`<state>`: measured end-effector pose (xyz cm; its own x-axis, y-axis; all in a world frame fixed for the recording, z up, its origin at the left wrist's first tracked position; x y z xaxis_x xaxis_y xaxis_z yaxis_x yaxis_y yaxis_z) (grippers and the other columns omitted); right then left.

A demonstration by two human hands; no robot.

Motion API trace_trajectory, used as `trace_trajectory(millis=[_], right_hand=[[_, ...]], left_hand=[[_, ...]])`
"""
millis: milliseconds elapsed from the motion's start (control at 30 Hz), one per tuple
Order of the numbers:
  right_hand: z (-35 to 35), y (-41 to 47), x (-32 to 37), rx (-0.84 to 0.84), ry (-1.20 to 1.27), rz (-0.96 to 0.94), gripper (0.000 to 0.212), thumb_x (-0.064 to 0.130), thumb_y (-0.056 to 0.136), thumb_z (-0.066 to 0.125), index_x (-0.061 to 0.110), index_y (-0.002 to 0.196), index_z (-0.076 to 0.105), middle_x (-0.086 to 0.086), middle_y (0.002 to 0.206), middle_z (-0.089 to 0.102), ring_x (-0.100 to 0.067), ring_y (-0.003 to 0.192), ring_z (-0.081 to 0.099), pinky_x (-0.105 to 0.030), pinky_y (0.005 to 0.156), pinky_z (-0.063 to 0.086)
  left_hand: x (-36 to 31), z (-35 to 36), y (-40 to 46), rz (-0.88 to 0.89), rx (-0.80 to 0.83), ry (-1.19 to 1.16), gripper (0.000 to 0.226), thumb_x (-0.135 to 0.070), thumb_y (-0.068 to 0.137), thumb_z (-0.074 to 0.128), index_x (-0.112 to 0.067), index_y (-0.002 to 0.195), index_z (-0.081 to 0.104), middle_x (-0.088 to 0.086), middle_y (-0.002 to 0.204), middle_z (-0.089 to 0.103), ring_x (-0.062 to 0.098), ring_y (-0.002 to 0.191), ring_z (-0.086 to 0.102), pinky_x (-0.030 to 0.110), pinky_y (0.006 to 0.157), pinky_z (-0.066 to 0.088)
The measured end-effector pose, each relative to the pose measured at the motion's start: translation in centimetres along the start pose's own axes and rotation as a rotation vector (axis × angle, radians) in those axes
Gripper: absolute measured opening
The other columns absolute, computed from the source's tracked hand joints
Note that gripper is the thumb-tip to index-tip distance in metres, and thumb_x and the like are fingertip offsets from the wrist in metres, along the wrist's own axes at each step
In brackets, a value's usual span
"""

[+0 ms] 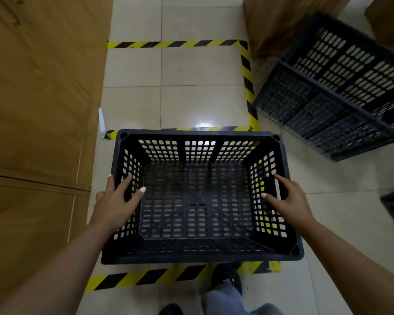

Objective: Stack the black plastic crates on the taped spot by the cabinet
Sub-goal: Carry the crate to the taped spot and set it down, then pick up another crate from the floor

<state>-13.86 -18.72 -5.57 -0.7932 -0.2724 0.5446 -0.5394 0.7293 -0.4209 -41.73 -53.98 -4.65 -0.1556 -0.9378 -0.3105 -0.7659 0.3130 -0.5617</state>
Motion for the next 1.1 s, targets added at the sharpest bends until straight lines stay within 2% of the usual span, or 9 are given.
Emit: trace_trajectory(millis=[133, 233, 333, 500, 567, 800, 967, 1100], right_hand=[[0.9, 0.0, -1.1, 0.036, -0.001, 0.008, 0.077, 0.045, 0.077, 0.073, 0.033, 0.144, 0.036, -0.012, 0.140, 0.042, -0.030, 0.132, 0.038, -0.048, 0.107, 0.036], [1.1, -0.3, -0.9, 0.108, -0.021, 0.016, 0.085, 0.043, 0.079, 0.072, 0.033, 0.150, 0.025, -0.011, 0.156, 0.021, -0.029, 0.143, 0.021, -0.044, 0.113, 0.025], [0.6, -1.4, 0.3, 0.190, -0.098, 0.003, 0.092, 0.048, 0.081, 0.069, 0.034, 0.152, 0.012, -0.009, 0.161, 0.002, -0.024, 0.148, 0.002, -0.042, 0.116, 0.014], [-3.1, -5.8, 4.6, 0.130, -0.169, -0.100, 0.085, 0.050, 0.085, 0.062, 0.027, 0.152, 0.016, -0.007, 0.161, 0.013, -0.021, 0.148, 0.007, -0.042, 0.117, 0.019], [-5.6, -8.7, 6.6, 0.120, -0.198, -0.150, 0.082, 0.047, 0.086, 0.061, 0.026, 0.152, 0.018, -0.008, 0.161, 0.013, -0.021, 0.148, 0.006, -0.039, 0.117, 0.017], [-17.4, -19.9, 11.2, 0.030, -0.195, -0.143, 0.074, 0.042, 0.089, 0.060, 0.025, 0.151, 0.023, -0.008, 0.161, 0.008, -0.023, 0.148, 0.004, -0.036, 0.118, 0.010], [-26.7, -26.9, 11.7, -0.079, -0.229, -0.138, 0.073, 0.045, 0.090, 0.057, 0.025, 0.151, 0.023, -0.007, 0.161, 0.006, -0.024, 0.148, 0.004, -0.034, 0.118, 0.008], [-34.2, -30.7, 10.5, -0.170, -0.256, -0.124, 0.072, 0.047, 0.091, 0.054, 0.026, 0.151, 0.021, -0.006, 0.161, 0.003, -0.022, 0.149, 0.000, -0.034, 0.117, 0.005]], left_hand=[[1.0, 1.7, 0.4, -0.007, 0.051, -0.005, 0.082, -0.077, 0.077, 0.036, -0.041, 0.150, 0.020, 0.002, 0.162, -0.005, 0.041, 0.143, 0.010, 0.053, 0.112, 0.022], [1.2, 2.3, 0.0, -0.023, 0.106, 0.063, 0.084, -0.073, 0.081, 0.037, -0.036, 0.152, 0.012, 0.003, 0.161, -0.012, 0.041, 0.144, 0.007, 0.052, 0.113, 0.020], [-0.8, 1.7, -0.8, -0.019, 0.133, 0.164, 0.086, -0.072, 0.086, 0.028, -0.027, 0.154, 0.001, 0.008, 0.162, -0.009, 0.038, 0.146, 0.003, 0.053, 0.115, 0.016], [-7.8, -1.6, -6.7, 0.198, 0.092, 0.219, 0.080, -0.062, 0.093, 0.030, -0.013, 0.154, 0.009, 0.012, 0.161, 0.009, 0.028, 0.148, 0.008, 0.045, 0.118, 0.018], [-10.8, -3.6, -10.3, 0.290, 0.070, 0.250, 0.077, -0.059, 0.095, 0.030, -0.013, 0.153, 0.012, 0.011, 0.161, 0.012, 0.027, 0.147, 0.012, 0.041, 0.118, 0.019], [-19.8, -11.8, -23.3, 0.531, 0.046, 0.384, 0.074, -0.057, 0.095, 0.028, -0.016, 0.154, 0.011, 0.008, 0.161, 0.013, 0.024, 0.147, 0.015, 0.039, 0.118, 0.016], [-27.3, -16.5, -31.0, 0.695, 0.024, 0.447, 0.073, -0.058, 0.096, 0.028, -0.017, 0.154, 0.010, 0.006, 0.161, 0.013, 0.022, 0.147, 0.014, 0.038, 0.118, 0.014], [-35.1, -18.1, -36.4, 0.845, -0.010, 0.500, 0.072, -0.058, 0.096, 0.027, -0.017, 0.153, 0.011, 0.005, 0.160, 0.015, 0.023, 0.146, 0.016, 0.040, 0.117, 0.018]])
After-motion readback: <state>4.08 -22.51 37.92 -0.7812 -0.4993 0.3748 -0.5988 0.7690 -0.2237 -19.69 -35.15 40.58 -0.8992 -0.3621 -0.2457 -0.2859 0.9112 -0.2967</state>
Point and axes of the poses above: each hand's wrist, its own y-axis towards the middle knuckle, its own z-axis out of the palm, x = y × z, the point moved 5 cm from there along y, towards the middle knuckle
